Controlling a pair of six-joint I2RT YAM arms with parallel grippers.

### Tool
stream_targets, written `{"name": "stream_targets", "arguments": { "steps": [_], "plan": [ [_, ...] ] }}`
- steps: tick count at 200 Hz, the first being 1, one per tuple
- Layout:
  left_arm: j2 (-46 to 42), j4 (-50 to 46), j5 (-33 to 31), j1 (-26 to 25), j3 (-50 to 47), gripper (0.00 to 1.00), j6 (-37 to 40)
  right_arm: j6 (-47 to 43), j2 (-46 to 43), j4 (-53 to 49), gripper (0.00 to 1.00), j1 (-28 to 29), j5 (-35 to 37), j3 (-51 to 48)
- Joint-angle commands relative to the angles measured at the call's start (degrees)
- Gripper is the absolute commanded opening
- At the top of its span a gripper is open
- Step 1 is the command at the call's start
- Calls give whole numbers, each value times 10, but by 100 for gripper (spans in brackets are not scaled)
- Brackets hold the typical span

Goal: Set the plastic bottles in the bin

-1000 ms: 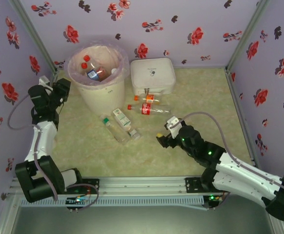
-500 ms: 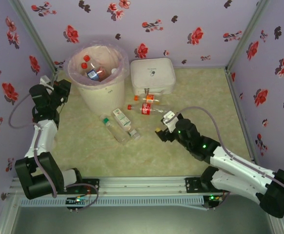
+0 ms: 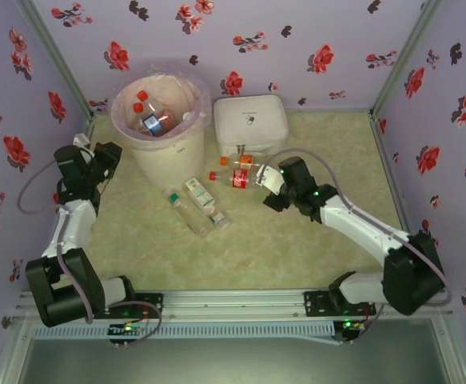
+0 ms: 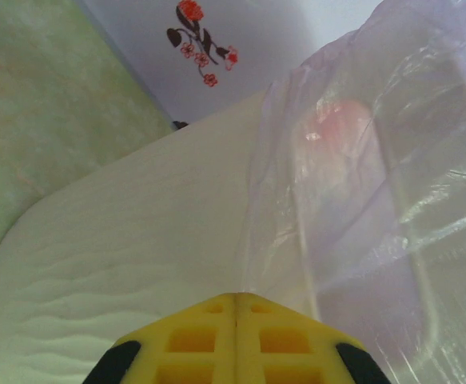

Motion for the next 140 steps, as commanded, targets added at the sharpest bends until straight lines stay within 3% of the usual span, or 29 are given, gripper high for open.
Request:
{"name": "stream_targets", "arguments": {
  "steps": [1,15,38,53,72,108,140],
  "plan": [
    [-34,-47,3,-2,14,17,43,-117,47,-34,82,-27,-48,44],
    [-54,-85,3,-1,31,44,65,-144,81,-35,83,-41,-71,65],
    [-93,-155,-7,2,62,69,104,-170,132,-32,83,-48,-77,94],
    [-122,-201,-19,4,77,79,126,-178,165,-27,84,-48,-80,111],
    [-163,-255,-34,4,93,84,151,-190,203,-14,84,-48,-82,124],
    [-207,-354,-40,0,134,85,193,-205,257,0,84,-49,-68,142],
    [-239,-394,-32,-8,145,85,203,-190,284,10,74,-50,-86,145]
  ]
}}
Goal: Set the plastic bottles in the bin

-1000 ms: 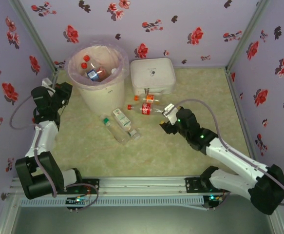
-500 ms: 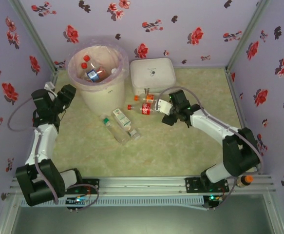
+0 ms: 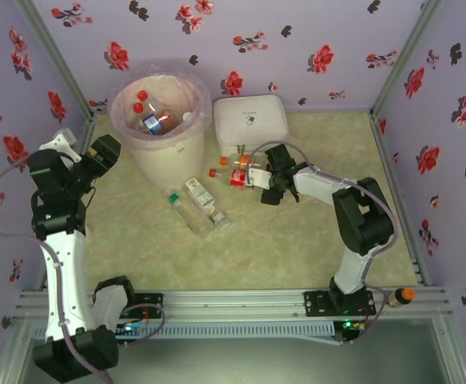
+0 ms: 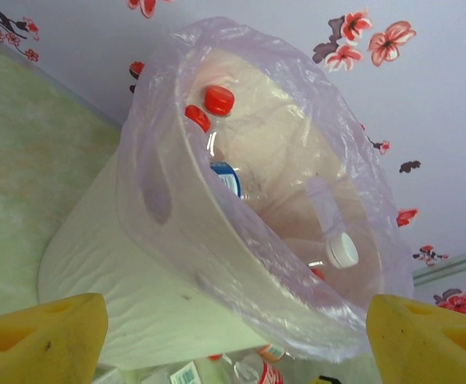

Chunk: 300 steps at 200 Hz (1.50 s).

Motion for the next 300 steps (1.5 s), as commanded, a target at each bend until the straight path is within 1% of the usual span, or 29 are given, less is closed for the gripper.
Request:
{"name": "stream_targets", "arguments": {
  "steps": [1,16,25,31,41,44,55,58,67,71,87,100,108,126,147,152,155,161,164,174,193,214,223,232,247,258,281,300],
  "plan": [
    [-22,-69,-2,-7,17,85,33,0,15,13,73,-3,-18,15],
    [-35,-78,-2,-6,20,84,33,7,5,15,63,-3,-18,6],
    [-40,-80,-1,-8,21,84,31,10,-6,19,61,-3,-16,-1],
    [-42,-79,0,-8,21,85,29,10,-14,18,57,-3,-15,-6],
    [-45,-80,2,-8,22,85,27,12,-27,7,56,-3,-9,-10],
    [-45,-80,3,-9,23,84,26,12,-32,2,54,-3,-8,-12],
    [-49,-80,7,-12,25,85,21,16,-57,-2,52,-5,-6,-22],
    [-50,-80,7,-12,25,85,20,18,-63,-3,50,-6,-7,-25],
    [-56,-80,9,-16,29,85,16,25,-87,-4,48,-9,-8,-38],
    [-58,-80,9,-17,31,84,14,29,-98,-5,46,-10,-8,-43],
    [-68,-51,38,-19,27,85,-8,51,-147,-6,45,-14,-3,-68],
    [-72,-6,73,-20,17,85,-48,77,-192,2,45,-18,7,-96],
    [-73,15,84,-24,14,85,-74,104,-223,9,46,-20,13,-116],
    [-79,23,74,-50,28,85,-86,185,-304,30,46,-22,12,-166],
    [-85,24,42,-86,47,85,-86,271,-406,66,44,-21,-17,-231],
    [-84,26,35,-98,49,85,-86,292,-427,74,43,-21,-26,-240],
    [-83,27,31,-104,49,85,-86,303,-440,76,39,-21,-33,-244],
    [-80,33,22,-120,49,85,-87,324,-463,75,37,-22,-45,-251],
    [-78,37,17,-129,49,85,-88,335,-474,76,34,-21,-53,-255],
    [-71,57,-3,-167,42,86,-91,373,-509,78,28,-22,-77,-266],
    [-51,101,-58,-267,26,87,-84,447,-566,101,25,-21,-113,-295],
    [-4,130,-131,-390,27,89,-43,524,-618,141,23,-17,-127,-328],
    [28,139,-152,-434,33,90,-23,551,-632,154,22,-14,-131,-337],
    [59,145,-170,-467,43,90,-2,564,-639,155,21,-10,-140,-341],
    [103,167,-179,-505,57,90,14,583,-640,152,20,7,-136,-346],
    [134,188,-178,-526,66,91,19,585,-642,158,0,28,-123,-353],
    [185,210,-175,-555,88,92,27,583,-641,162,0,73,-104,-357],
    [210,237,-161,-560,91,92,16,585,-637,172,0,98,-100,-363]
  ]
}}
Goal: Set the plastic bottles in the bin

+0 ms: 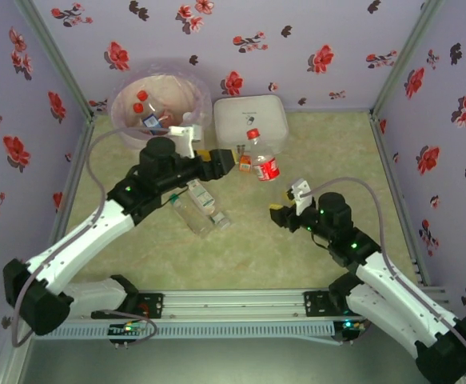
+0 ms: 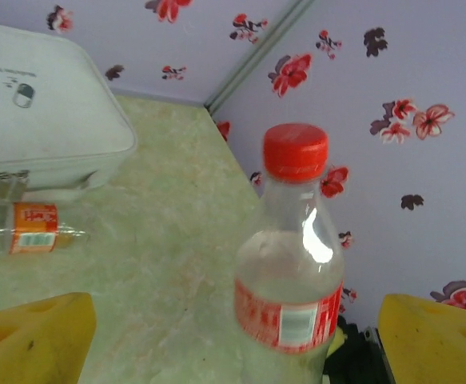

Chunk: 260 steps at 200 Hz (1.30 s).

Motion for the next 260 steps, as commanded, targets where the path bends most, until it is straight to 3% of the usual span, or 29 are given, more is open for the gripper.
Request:
{"name": "stream_targets", "arguments": {
  "steps": [1,43,87,146,184,206,218,227,244,260],
  "plan": [
    [14,71,-4,-9,30,92,17,24,0,38,0,27,10,-8],
    [55,84,7,-16,43,90,1,28,17,65,0,52,-6,-16],
    [84,63,3,-16,64,76,0,37,25,112,0,60,-21,-32],
    [111,66,9,-17,82,49,-6,37,33,126,0,61,-27,-41],
    [122,66,7,-15,90,23,-5,28,37,109,0,61,-32,-41],
    [121,63,3,-15,91,12,-3,16,40,95,16,61,-30,-37],
    [124,61,2,-13,95,9,-2,18,31,91,50,61,-14,-38],
    [127,56,3,-11,102,6,-1,20,18,89,68,61,1,-41],
    [131,40,7,-4,119,2,6,17,-10,72,89,61,32,-42],
    [127,34,15,5,133,0,9,9,-37,51,99,61,73,-45]
  ]
}}
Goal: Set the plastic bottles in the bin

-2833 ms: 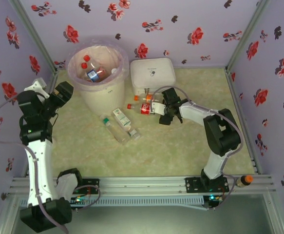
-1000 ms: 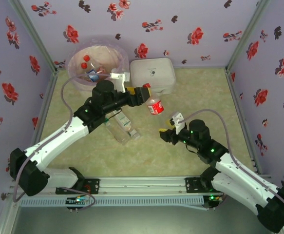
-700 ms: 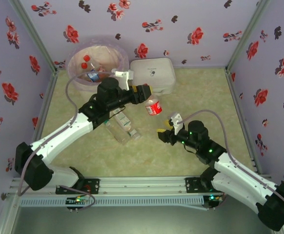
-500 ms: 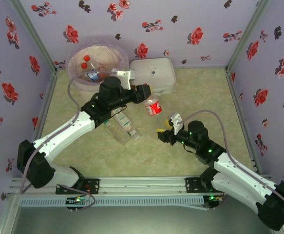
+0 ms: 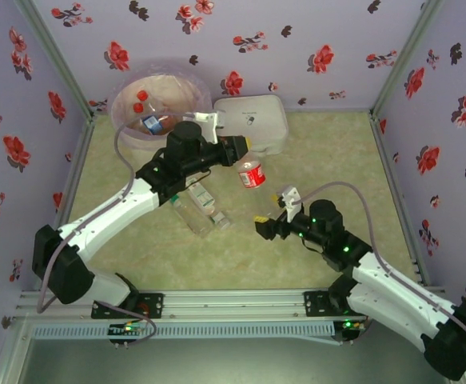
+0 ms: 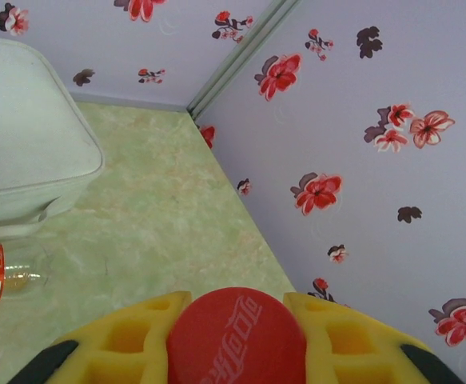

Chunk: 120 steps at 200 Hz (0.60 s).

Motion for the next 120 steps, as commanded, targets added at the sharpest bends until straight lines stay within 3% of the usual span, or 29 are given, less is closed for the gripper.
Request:
{"name": "stream_targets", "arguments": {
  "steps": [1,69,101,120],
  "plan": [
    [-3,-6,7,14,37,0,14,-14,-40,-27,99,3,65,-8],
    [-38,-31,26,64,141,0,25,8,-203,-68,100,3,333,-69],
    [-49,-54,18,112,196,0,42,23,-268,-122,100,3,362,-78],
    [-60,-62,-23,151,217,0,82,29,-285,-146,100,2,369,-76]
  ]
}}
